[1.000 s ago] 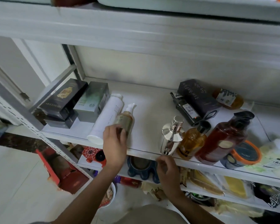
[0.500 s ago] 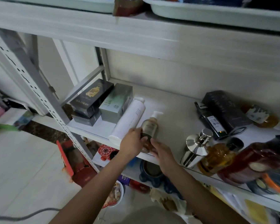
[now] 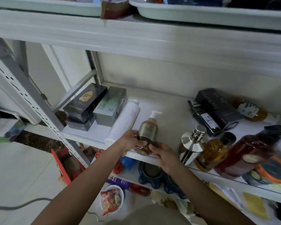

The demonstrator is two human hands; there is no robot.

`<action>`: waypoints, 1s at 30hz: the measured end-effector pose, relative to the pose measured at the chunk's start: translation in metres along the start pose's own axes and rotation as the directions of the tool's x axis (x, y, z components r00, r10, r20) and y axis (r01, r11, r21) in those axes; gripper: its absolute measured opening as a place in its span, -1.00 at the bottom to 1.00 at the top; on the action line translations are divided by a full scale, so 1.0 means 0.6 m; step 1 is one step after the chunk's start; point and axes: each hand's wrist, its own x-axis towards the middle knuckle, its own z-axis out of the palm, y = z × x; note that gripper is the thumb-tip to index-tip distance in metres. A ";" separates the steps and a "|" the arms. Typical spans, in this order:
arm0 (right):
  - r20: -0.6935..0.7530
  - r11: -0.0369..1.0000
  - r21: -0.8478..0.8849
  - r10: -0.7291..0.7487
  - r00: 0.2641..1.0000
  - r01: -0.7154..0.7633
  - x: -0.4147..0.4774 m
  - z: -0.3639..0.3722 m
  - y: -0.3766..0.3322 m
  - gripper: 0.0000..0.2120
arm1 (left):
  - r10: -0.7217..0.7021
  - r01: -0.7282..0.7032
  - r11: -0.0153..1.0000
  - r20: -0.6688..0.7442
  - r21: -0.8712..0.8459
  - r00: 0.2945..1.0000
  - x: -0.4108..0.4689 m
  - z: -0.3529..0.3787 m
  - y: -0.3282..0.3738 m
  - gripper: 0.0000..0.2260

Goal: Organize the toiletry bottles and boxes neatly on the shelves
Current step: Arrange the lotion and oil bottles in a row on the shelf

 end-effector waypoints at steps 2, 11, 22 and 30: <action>-0.052 0.999 -0.028 -0.041 0.998 0.040 -0.004 -0.003 0.001 -0.59 | 0.071 -0.071 0.997 -0.009 -0.020 0.997 -0.002 0.010 -0.006 -0.63; -0.136 0.935 -0.179 -0.333 0.933 0.308 -0.038 -0.018 0.009 -0.56 | 0.388 -0.381 0.918 -0.049 0.111 0.920 -0.011 0.039 -0.020 -0.53; -0.122 0.775 -0.508 -0.498 0.859 0.377 -0.056 -0.018 0.029 -0.46 | 0.463 -0.413 0.865 -0.135 0.286 0.876 0.007 0.070 -0.079 -0.37; -0.134 0.708 -0.663 -0.430 0.893 0.242 -0.082 -0.030 0.052 -0.31 | 0.458 -0.408 0.869 -0.145 0.279 0.877 0.013 0.089 -0.068 -0.40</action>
